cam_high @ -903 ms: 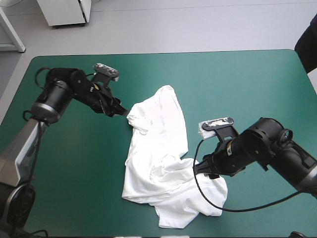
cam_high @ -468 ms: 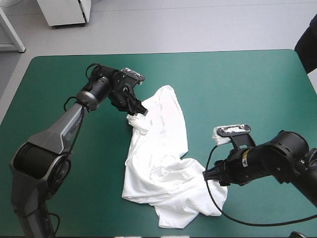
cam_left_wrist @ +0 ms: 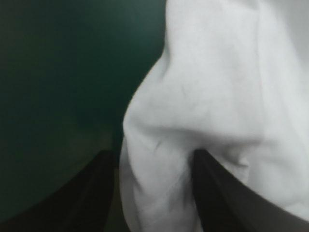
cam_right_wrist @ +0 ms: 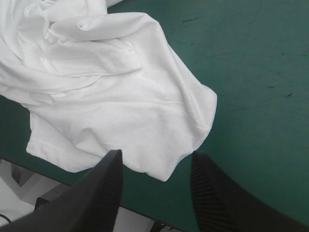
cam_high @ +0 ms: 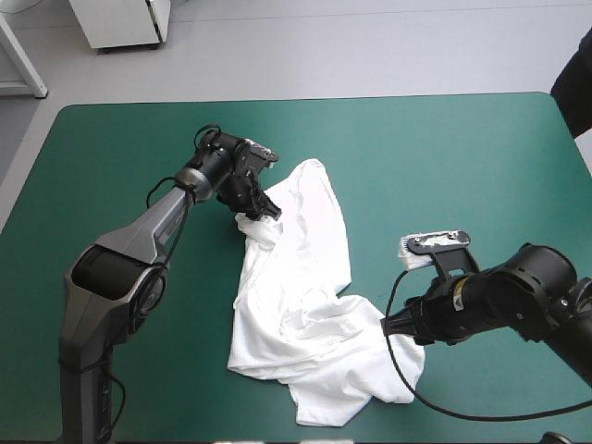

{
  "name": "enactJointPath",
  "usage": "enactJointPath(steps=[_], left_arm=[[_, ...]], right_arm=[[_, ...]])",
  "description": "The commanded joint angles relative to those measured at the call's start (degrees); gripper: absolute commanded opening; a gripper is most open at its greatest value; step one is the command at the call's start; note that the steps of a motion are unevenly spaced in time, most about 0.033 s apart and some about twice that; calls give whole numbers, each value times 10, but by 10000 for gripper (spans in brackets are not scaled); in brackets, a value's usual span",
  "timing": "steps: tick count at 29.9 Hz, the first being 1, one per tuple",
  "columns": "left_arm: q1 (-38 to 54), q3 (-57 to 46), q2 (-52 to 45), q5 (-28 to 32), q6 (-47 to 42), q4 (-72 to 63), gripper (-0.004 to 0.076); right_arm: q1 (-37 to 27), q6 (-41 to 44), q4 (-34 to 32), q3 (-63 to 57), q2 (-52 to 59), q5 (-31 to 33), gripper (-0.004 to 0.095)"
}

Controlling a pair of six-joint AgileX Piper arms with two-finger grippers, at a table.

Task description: Fold the cloth

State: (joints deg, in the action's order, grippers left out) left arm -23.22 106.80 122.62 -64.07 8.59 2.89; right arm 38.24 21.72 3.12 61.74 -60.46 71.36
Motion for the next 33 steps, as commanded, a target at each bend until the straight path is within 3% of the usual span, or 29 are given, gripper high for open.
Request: enactJointPath(steps=[1, 3, 8, 18, 33], left_arm=[[5, 16, -22, 20, -10, 9, 332], [6, 16, -13, 16, -10, 12, 265], [6, 16, 6, -3, -6, -11, -19], [6, 16, 9, -3, -5, -12, -22], [6, 16, 9, 1, -8, -12, -22]], right_arm=[[-3, -3, -11, 12, 11, 3, 418], [-3, -3, -13, 12, 11, 3, 418], [-3, -5, -15, 12, 11, 3, 418], [-3, -17, -55, -92, 2, -1, 482], [-3, -15, -49, -186, -122, -197, 490]])
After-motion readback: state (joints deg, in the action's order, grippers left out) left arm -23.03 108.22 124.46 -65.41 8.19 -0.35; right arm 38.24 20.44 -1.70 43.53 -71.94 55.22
